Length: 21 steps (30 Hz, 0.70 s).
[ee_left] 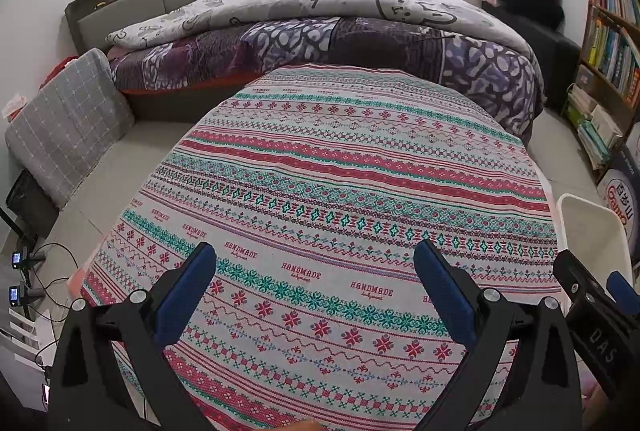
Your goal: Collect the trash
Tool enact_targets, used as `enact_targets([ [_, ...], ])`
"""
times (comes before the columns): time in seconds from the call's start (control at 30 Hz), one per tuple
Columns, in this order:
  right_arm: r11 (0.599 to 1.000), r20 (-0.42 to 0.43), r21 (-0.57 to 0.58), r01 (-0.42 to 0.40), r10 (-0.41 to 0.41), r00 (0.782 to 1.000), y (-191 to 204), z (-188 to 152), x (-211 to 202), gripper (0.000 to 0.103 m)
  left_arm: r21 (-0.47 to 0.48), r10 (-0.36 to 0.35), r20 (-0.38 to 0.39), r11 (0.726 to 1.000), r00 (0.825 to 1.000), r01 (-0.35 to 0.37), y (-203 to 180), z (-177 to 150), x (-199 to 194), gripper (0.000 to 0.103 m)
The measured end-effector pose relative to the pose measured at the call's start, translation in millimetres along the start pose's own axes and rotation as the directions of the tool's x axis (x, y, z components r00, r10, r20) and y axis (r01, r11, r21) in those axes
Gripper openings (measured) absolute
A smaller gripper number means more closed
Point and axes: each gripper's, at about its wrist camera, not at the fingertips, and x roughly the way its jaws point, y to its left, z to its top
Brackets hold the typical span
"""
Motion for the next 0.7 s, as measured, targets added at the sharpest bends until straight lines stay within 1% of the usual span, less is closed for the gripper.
enact_targets([
  [0.7, 1.0, -0.026, -0.005, -0.009, 0.009, 1.0, 2.1, 0.4, 2.3, 0.096, 0.013, 0.01, 0.001, 1.0, 1.0, -0.01, -0.1, -1.4, 1.7, 0.096],
])
